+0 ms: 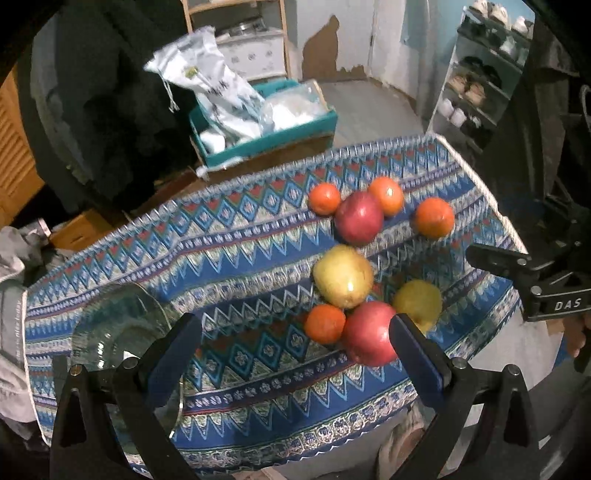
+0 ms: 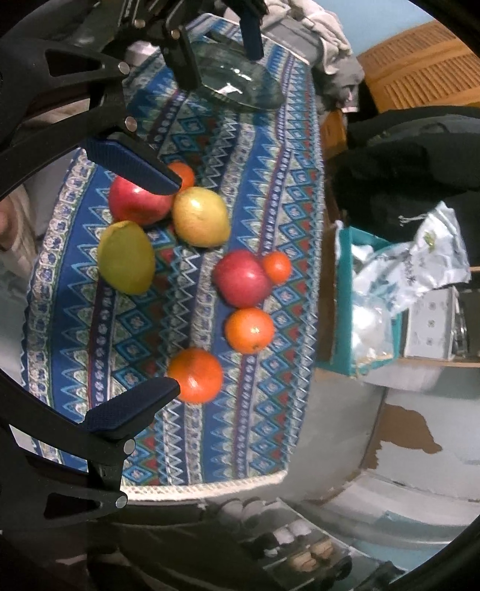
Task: Organize fruits
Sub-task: 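Move the right tool toward the green mango while the left tool approaches the red apple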
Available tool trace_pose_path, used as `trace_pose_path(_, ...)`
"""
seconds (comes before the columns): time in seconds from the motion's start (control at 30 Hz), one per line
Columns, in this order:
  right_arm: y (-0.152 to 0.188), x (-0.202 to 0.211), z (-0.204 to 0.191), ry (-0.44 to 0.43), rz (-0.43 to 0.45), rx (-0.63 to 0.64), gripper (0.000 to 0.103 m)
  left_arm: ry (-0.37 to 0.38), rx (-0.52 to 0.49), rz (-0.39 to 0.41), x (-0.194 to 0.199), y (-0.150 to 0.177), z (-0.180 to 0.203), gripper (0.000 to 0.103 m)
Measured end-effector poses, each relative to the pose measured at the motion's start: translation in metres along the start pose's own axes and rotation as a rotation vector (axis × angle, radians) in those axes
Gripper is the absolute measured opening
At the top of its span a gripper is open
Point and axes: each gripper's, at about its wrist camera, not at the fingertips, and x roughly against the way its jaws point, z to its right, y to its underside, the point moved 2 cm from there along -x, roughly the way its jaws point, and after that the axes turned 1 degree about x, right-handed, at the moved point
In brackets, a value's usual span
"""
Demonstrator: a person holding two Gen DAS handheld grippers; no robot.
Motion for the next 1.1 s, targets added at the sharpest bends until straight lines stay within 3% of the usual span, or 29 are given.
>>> trace_pose_path(0.27, 0.020, -0.041, -0.007, -0.032, -0.123, 0.032, 0.098, 0.040, 0.013, -0.095, -0.036, 0.015, 0.000, 0.102)
trace_pose_path(0.67, 0.038, -0.086, -0.011, -0.063, -0.251, 0.063, 0.097, 0.053, 0.050, -0.164, -0.069, 0.028, -0.014, 0.102)
trace_pose_path(0.8, 0.041, -0.099, -0.014, -0.076, -0.283, 0.082, 0.091, 0.069, 0.066, -0.190, -0.076, 0.030, -0.015, 0.102)
trace_pose_path(1.0, 0.040, -0.107, -0.012, -0.120, -0.287, 0.071, 0.091, 0.077, 0.044, -0.182, -0.078, 0.030, -0.011, 0.102)
trace_pose_path(1.1, 0.040, -0.108, -0.005, -0.187, -0.302, 0.027, 0.078, 0.090, 0.035, -0.185, -0.079, 0.031, -0.008, 0.102)
